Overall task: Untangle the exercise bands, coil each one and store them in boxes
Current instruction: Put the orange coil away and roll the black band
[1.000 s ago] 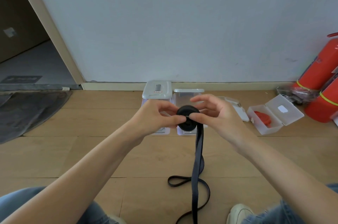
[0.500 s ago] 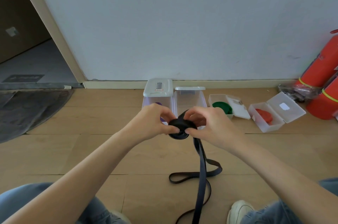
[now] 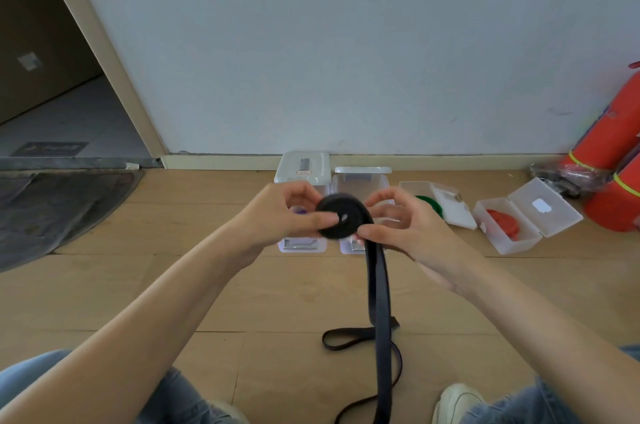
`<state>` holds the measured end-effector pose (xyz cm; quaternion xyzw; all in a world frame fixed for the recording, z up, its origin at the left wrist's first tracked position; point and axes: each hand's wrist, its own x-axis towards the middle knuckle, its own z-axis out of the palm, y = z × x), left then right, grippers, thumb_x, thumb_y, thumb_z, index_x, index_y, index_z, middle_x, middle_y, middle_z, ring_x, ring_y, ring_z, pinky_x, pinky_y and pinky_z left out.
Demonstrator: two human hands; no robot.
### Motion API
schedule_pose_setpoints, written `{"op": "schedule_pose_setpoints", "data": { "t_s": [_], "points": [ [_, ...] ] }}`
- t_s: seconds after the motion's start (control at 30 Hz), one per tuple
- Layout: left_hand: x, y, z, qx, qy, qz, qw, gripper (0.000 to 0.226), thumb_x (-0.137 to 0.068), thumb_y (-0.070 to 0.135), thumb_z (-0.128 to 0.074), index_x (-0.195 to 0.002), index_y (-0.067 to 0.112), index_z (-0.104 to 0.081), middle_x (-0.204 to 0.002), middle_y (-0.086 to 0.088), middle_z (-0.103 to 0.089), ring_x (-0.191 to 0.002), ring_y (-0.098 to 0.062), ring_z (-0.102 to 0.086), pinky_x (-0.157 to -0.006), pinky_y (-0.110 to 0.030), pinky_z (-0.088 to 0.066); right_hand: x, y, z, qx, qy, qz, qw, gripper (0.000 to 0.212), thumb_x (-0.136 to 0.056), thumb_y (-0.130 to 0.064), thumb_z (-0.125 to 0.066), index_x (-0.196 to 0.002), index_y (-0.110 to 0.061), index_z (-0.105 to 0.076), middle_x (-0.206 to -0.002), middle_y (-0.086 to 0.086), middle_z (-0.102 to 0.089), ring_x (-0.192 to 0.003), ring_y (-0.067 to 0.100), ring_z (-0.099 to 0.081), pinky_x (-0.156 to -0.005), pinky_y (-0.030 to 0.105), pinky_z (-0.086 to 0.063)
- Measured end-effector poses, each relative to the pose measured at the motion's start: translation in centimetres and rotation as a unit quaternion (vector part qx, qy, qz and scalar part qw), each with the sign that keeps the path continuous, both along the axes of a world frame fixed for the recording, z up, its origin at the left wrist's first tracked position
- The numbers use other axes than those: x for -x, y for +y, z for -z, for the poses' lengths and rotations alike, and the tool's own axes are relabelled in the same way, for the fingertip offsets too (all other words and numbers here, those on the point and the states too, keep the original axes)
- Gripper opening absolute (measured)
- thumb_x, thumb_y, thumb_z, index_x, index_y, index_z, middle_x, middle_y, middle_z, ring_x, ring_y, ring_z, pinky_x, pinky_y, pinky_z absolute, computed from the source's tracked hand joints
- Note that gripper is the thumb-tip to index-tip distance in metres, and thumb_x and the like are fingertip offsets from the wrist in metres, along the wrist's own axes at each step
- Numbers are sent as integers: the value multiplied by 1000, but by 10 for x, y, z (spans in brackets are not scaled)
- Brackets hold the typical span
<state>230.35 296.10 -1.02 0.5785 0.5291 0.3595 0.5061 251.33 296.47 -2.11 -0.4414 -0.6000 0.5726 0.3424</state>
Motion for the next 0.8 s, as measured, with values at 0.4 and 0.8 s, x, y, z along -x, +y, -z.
{"op": "schedule_pose_setpoints", "data": {
  "t_s": [0.4,0.8],
  "points": [
    [-19,-1,7,45,-192,-96,976,24,-71,18,-73,-87,6,-61,-91,-12,-71,-86,-23,-71,-83,-30,-56,16,-5,11,-71,36,40,996,36,-72,-39,-71,-99,-32,-49,-113,-5,-58,-95,22,-66,-87,40,-53],
    [-14,-3,0,-6,61,38,997,13,-73,15,-77,-80,15,-66,-74,5,-71,-69,-7,-68,-58,-17,-52,5,0,3,-196,-118,-37,973,26,-78,-8,-71,-95,-25,-62,-83,-9,-71,-81,6,-66,-75,21,-53]
  ]
}}
